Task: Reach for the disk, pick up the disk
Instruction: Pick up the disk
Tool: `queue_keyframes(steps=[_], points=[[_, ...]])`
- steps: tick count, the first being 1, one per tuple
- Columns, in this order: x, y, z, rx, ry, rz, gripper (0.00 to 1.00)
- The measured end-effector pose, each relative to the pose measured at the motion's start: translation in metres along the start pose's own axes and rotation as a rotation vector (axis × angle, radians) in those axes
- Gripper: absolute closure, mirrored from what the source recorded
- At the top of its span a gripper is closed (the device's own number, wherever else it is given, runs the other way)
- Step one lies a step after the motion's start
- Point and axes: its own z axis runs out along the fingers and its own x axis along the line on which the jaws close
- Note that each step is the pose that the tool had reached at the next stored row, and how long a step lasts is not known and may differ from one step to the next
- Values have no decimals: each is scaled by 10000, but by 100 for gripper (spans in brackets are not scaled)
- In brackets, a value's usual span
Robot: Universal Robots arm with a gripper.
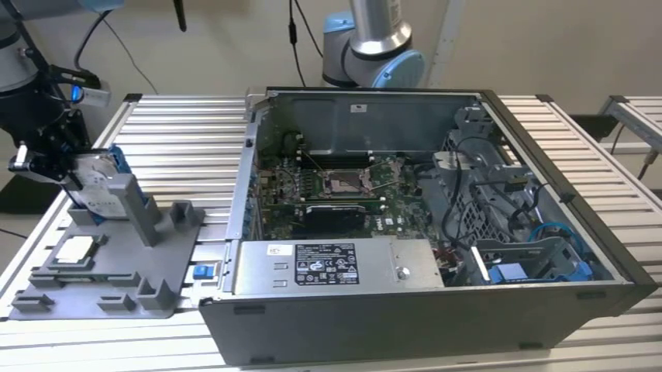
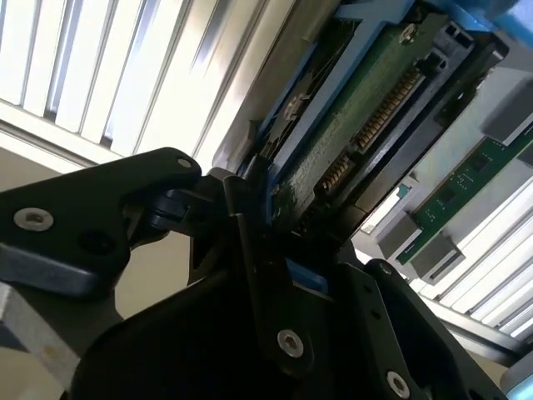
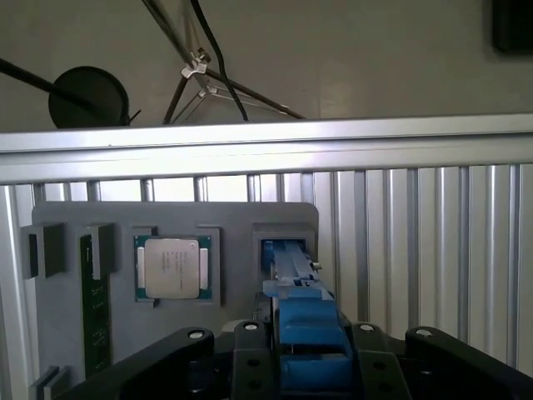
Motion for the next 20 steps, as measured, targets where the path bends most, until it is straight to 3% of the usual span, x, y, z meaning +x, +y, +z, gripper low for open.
queue_keyframes(steps=[2,6,20], points=[[-1,-1,2,8,77,-3,100],[-2,-1,1,4,25,-2,100],[-4,4,-58,12,-16,-3,100]])
